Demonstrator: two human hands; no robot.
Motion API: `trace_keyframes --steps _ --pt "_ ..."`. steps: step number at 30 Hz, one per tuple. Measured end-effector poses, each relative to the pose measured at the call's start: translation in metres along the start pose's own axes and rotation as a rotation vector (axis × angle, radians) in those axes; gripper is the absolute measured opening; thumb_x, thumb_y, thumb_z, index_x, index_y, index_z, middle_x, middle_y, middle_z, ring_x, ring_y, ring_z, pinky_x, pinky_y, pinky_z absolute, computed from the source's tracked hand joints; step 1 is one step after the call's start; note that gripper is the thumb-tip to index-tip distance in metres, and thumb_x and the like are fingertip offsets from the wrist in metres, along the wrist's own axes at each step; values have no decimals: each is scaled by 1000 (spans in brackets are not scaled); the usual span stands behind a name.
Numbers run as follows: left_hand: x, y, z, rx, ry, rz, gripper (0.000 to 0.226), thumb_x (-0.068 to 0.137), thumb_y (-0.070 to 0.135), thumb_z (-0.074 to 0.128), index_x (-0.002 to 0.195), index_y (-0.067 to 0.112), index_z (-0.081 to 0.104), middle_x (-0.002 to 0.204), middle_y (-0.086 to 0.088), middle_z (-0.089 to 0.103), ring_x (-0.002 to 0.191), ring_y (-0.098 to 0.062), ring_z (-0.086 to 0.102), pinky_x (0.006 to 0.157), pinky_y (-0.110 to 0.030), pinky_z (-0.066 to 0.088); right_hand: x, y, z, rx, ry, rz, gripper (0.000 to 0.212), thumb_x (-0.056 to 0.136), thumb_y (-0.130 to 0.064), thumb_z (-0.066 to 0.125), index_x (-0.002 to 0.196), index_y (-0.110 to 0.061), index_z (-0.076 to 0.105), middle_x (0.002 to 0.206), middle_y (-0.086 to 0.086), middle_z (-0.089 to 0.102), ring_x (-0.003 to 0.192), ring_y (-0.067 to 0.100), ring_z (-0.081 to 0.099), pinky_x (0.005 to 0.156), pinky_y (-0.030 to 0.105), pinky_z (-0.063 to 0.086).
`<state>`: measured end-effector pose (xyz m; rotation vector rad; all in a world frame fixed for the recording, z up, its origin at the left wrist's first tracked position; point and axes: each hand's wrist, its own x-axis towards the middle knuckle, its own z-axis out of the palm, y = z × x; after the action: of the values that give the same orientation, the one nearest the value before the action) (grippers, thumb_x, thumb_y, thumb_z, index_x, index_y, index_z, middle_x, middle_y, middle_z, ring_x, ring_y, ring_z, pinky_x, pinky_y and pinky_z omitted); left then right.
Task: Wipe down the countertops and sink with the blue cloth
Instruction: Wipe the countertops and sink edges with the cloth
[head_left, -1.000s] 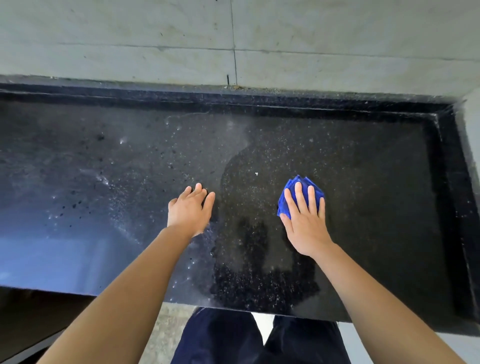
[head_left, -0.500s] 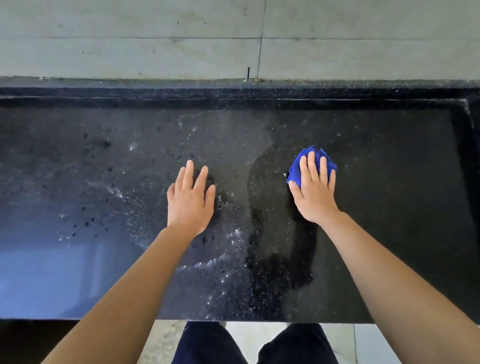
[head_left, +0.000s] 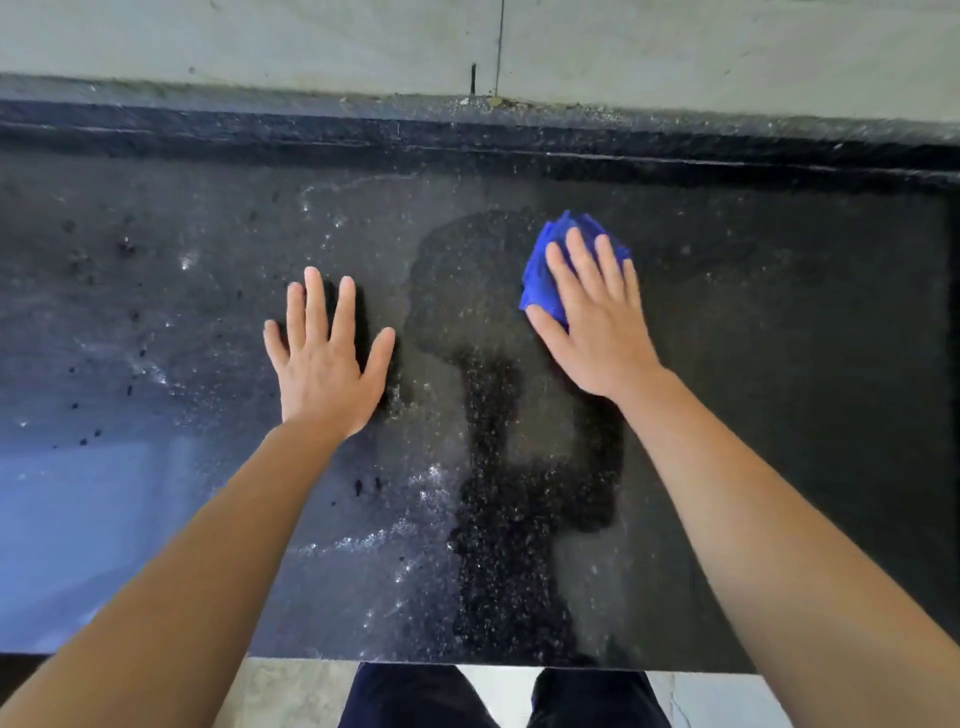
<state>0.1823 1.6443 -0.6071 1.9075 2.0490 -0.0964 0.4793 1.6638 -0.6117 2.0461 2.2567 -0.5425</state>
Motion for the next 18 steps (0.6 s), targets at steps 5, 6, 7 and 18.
trace_keyframes --steps 5,6,7,18 --pt "16 6 11 73 -45 -6 72 99 64 13 157 26 -3 165 -1 -16 151 -24 -15 115 -65 -3 36 77 -34 81 60 486 71 102 -58 25 161 -20 9 168 5 -3 154 31 -7 123 54 -1" --pt "16 6 12 82 -51 -9 72 99 63 12 157 25 -4 164 -2 -16 151 -25 -15 115 -65 -2 47 70 -34 109 88 558 71 102 -55 25 161 -20 9 168 5 -3 154 32 -7 123 56 -1" --pt "16 6 11 89 -62 -14 72 99 63 11 157 25 -5 164 -2 -17 151 -25 -16 115 -65 -2 59 56 -33 127 114 614 70 103 -54 26 161 -18 9 168 6 -3 154 33 -7 123 56 -2" --pt "19 6 7 106 -128 -13 71 98 63 8 156 26 -13 162 -1 -25 149 -24 -24 116 -64 -5 110 -113 -9 -30 -56 -211 65 105 -50 26 160 -19 13 169 4 3 154 31 -3 124 54 1"
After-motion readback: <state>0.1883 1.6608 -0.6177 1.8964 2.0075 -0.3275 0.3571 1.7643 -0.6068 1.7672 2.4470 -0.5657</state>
